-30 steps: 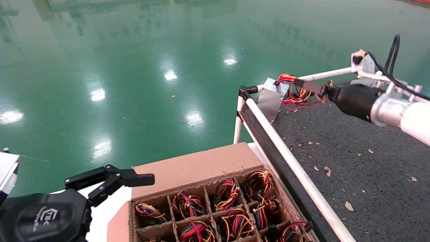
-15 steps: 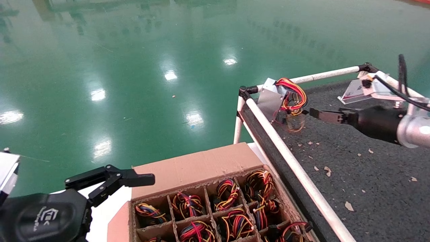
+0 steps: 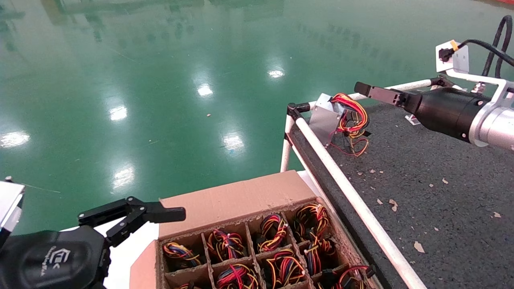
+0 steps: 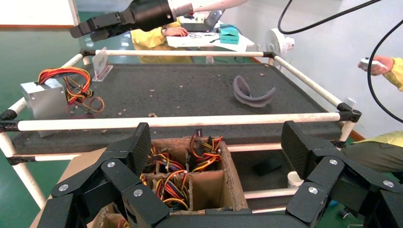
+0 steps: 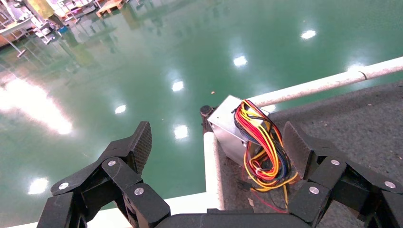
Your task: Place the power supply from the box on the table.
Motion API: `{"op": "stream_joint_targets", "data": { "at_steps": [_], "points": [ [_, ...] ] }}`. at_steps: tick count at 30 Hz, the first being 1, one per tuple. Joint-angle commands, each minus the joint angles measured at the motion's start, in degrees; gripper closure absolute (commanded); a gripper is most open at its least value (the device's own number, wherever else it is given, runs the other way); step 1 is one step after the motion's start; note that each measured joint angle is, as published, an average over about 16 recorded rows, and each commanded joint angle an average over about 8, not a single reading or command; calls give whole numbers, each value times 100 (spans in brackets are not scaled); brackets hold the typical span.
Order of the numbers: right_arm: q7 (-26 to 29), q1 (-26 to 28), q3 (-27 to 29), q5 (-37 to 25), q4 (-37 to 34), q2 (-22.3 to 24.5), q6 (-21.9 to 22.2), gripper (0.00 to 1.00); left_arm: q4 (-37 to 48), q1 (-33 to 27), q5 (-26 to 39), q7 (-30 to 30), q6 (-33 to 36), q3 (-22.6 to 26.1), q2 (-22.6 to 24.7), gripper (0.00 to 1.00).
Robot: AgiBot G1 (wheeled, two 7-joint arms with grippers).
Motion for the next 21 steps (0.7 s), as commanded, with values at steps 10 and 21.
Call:
{"op": "stream_joint_targets", "data": {
  "at_steps": [10,21],
  "points": [
    [369,-867,175,318,1598,395,-440,0,1,0,0,1,-1,0,0,0],
    [932,-2131,334,685,3927,964,-871,0,1,0,-1,1,-1,0,0,0]
  ]
}}
